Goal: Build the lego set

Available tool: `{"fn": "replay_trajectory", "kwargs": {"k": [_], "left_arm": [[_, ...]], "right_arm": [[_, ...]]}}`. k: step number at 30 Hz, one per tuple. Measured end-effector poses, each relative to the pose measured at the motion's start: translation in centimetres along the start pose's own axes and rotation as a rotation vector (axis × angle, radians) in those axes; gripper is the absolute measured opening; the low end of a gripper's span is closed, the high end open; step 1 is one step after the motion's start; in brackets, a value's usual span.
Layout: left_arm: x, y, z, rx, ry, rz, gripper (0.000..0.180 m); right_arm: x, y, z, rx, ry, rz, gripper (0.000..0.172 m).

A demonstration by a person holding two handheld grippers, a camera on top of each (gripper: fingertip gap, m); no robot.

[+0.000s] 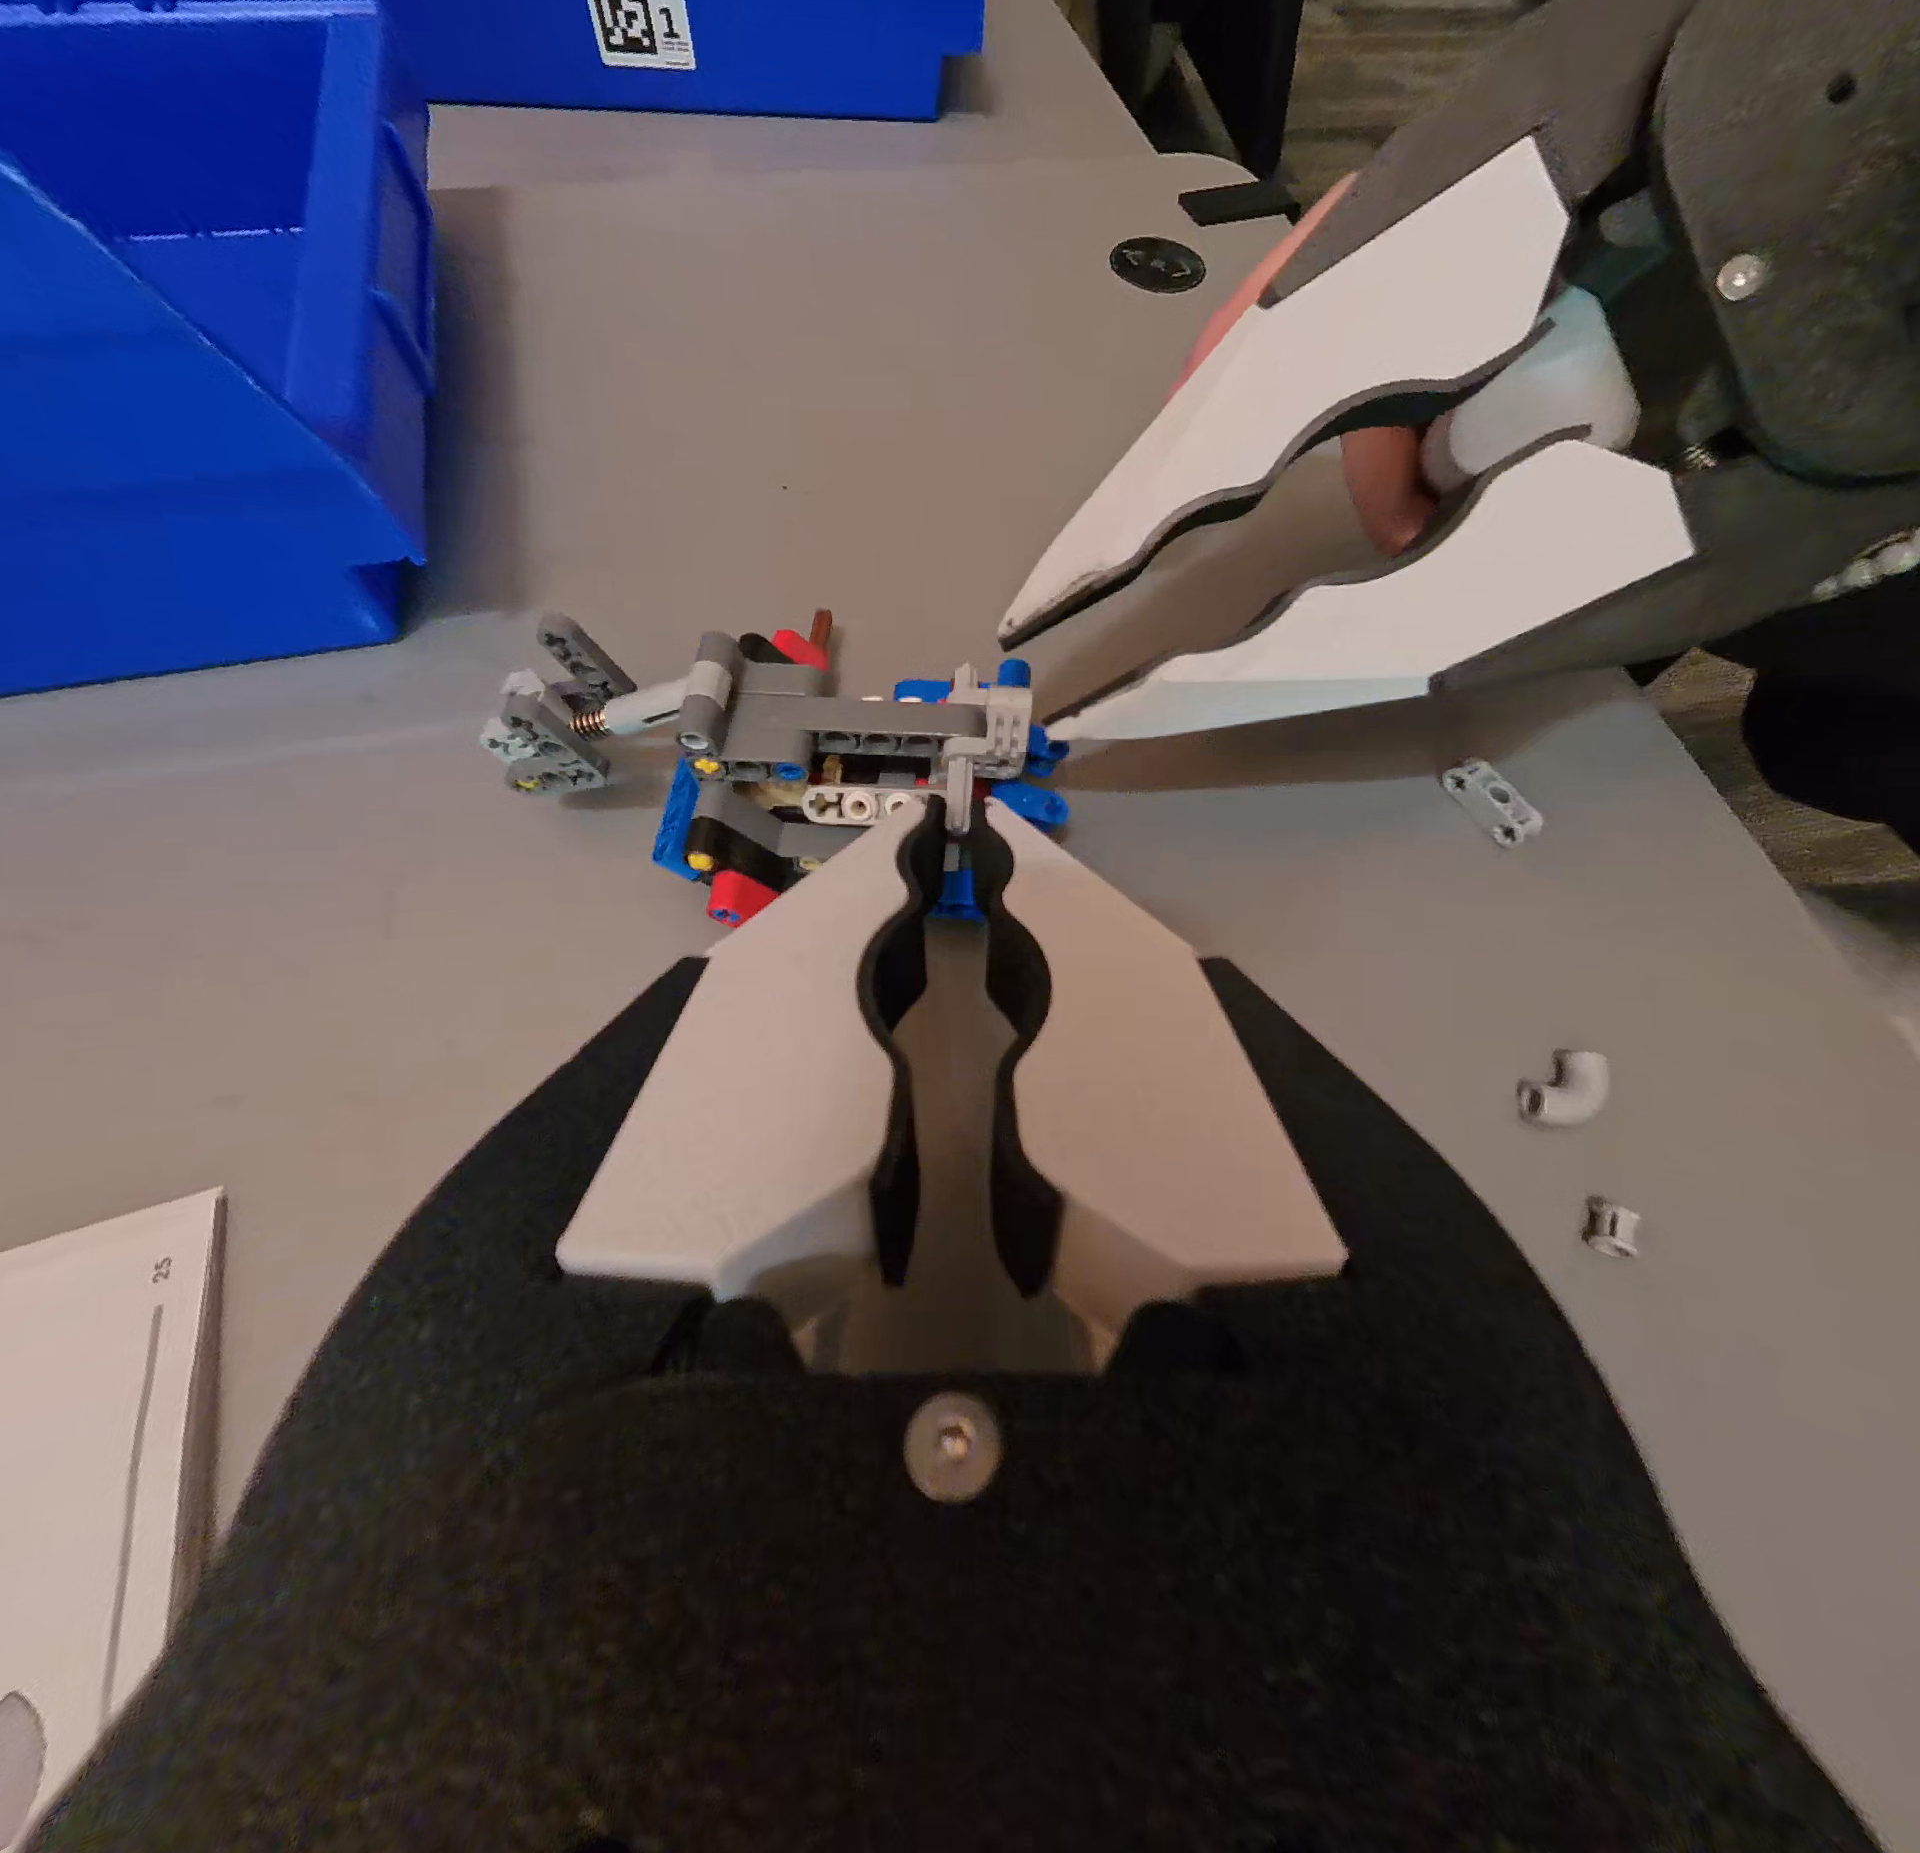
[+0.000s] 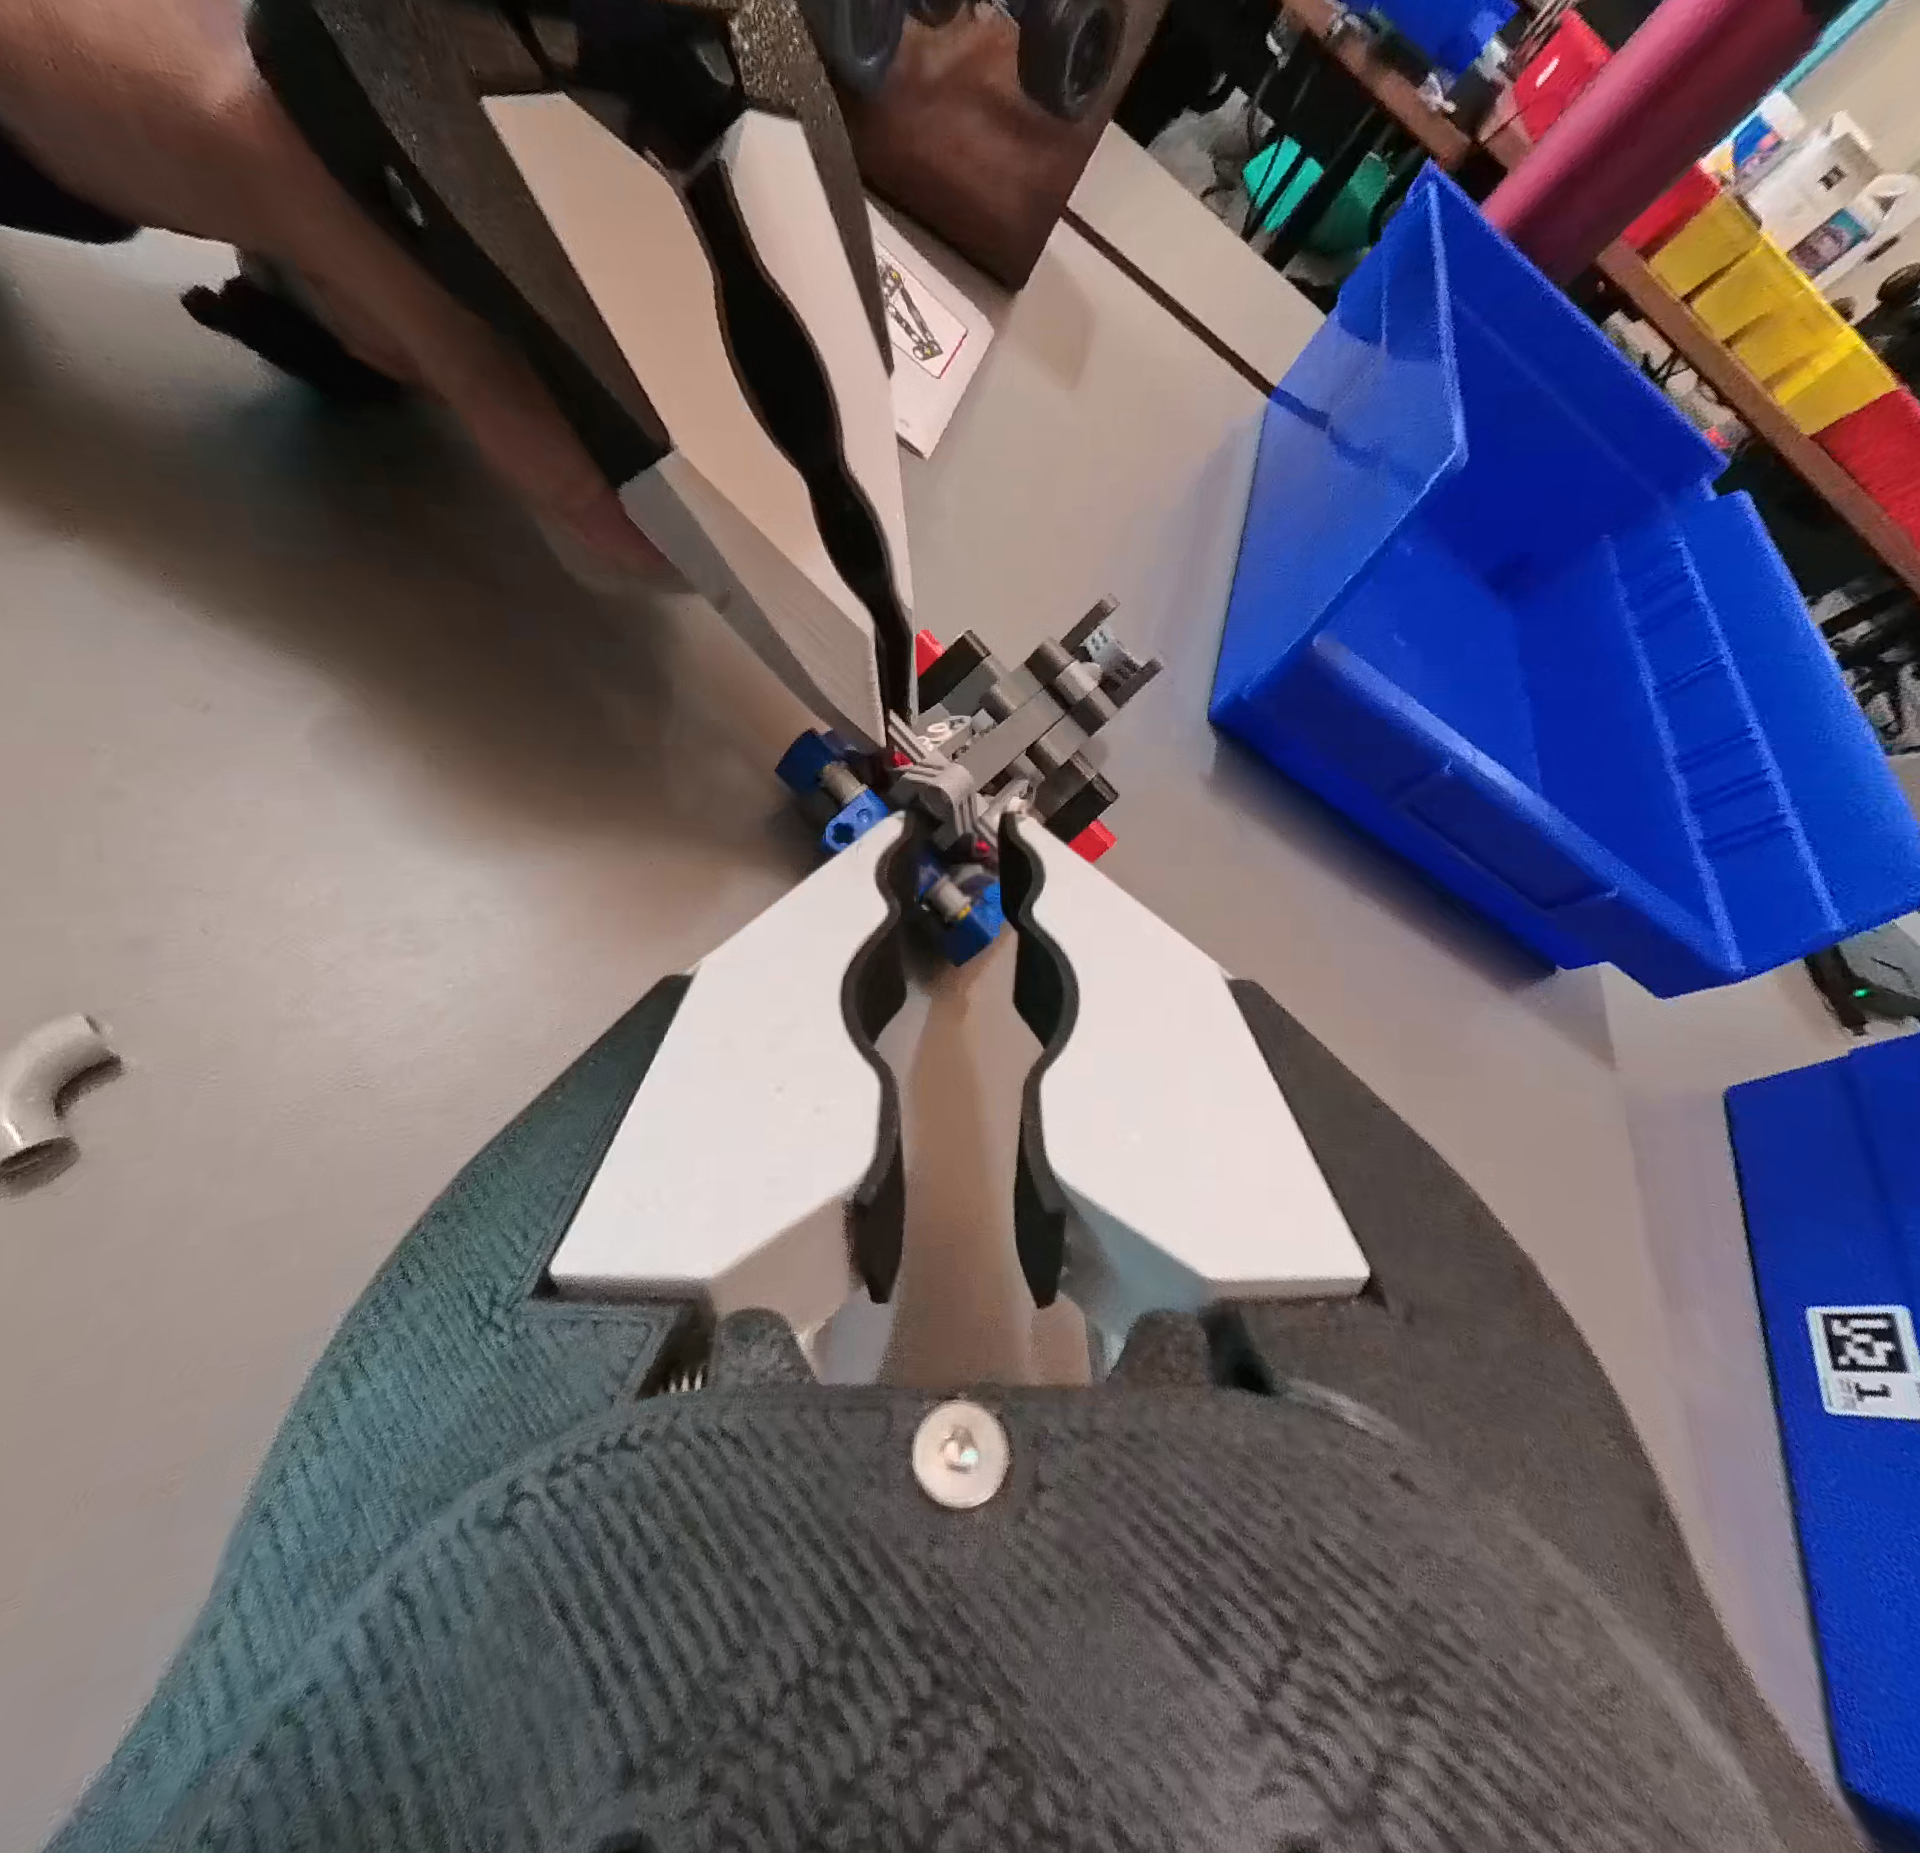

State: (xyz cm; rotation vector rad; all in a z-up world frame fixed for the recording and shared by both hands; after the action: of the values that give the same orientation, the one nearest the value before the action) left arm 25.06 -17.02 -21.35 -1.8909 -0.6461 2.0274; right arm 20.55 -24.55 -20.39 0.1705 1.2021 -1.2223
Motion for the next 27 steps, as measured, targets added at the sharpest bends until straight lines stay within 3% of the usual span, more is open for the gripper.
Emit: {"fn": "replay_trajectory", "kwargs": {"k": [14, 22, 27], "left_arm": [[0.1, 0.0, 0.1, -0.013, 0.049, -0.002, 0.001], [0.3, -0.1, 0.0, -0.025, 0.113, -0.005, 0.001], [-0.2, -1.3, -0.2, 0.032, 0.156, -0.020, 0.020]], "right_arm": [[0.3, 0.7, -0.6, 0.002, -0.177, -0.013, 0.012], [0.2, 1.0, -0.7, 0.093, -0.274, -0.025, 0.006], [0.2, 1.1, -1.3, 0.125, -0.230, 0.009, 0.006]]}}
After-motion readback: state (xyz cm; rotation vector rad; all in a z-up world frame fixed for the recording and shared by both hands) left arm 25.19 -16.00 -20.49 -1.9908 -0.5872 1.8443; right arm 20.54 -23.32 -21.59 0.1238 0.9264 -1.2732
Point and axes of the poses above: each gripper's, where its closed fingertips meet, y out along the fingers, x out of its underside, z = x × y across the jaws, the point moved 5 cm from there along -y, back along the fingers, and after that the axes turned 4 degrees about -x, right-handed, at the moved point
